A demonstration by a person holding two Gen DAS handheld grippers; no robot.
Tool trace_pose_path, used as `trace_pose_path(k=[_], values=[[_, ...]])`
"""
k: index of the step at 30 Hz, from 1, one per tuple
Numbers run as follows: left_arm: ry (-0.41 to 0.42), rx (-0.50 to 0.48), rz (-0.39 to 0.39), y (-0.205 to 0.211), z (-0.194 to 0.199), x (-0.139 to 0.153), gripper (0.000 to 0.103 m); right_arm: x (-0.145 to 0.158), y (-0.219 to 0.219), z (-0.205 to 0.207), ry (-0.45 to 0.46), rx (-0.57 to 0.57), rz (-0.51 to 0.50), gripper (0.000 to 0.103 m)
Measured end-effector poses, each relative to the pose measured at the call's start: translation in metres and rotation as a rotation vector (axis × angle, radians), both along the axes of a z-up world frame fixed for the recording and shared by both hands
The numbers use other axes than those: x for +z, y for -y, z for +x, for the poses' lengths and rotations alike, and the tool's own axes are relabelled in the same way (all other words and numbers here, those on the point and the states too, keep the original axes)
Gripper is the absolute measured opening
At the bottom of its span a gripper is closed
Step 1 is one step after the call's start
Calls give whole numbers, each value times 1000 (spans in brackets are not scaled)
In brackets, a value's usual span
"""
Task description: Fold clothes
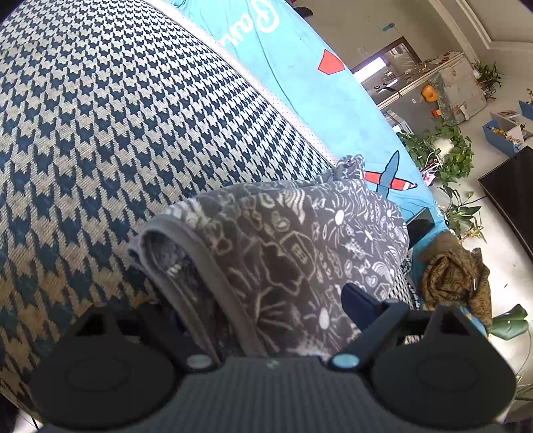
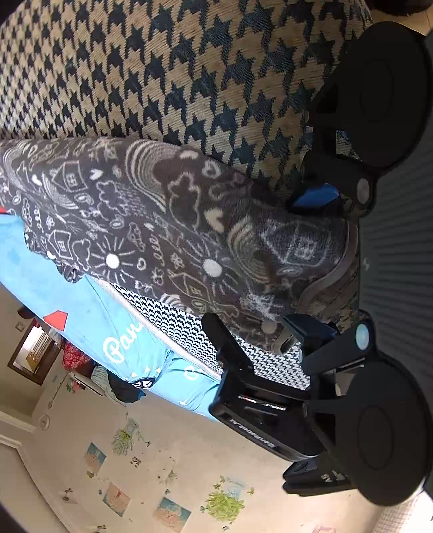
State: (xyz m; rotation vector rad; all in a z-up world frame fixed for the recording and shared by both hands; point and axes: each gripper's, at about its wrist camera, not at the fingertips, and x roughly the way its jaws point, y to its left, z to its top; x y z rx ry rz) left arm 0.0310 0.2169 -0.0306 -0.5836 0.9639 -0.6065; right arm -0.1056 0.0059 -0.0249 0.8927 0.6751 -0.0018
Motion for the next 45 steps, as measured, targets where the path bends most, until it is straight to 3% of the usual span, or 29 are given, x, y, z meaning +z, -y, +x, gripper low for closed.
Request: trace_pose_path(k=[1,3,4,7,11,14,20,30,37,39,41,45], values=[[19,-7,25,3,-1,2,90,3,-6,2,0,11,-56,66],[53,-18,78,7,-2,6,84,9,-23,8,-2,44,-216,46],[72,-24,109,10,-3,9,75,12,-33,10,-4,64,-298,43],[112,-28,162,14,-2,14,58,15,-44,10,11,75,-373,33],[176,-16,221,11,-4,24,42,21,-50,9,46,94,-424,27],[201,-10,246,4,-4,32,39,26,-59,9,71,111,-464,27],[238,5,279,-22,1,55,37,29,-59,18,84,102,-348,27],[286,-7,321,-60,40,92,37,35,-86,56,110,153,-177,27],[286,80,424,-97,67,96,37,29,-129,96,139,333,-189,27],[256,144,422,-110,70,92,44,25,-141,109,124,386,-230,29],[208,237,429,-124,70,87,67,18,-150,115,60,442,-263,41],[192,265,460,-127,68,85,79,12,-161,106,6,547,-310,48]])
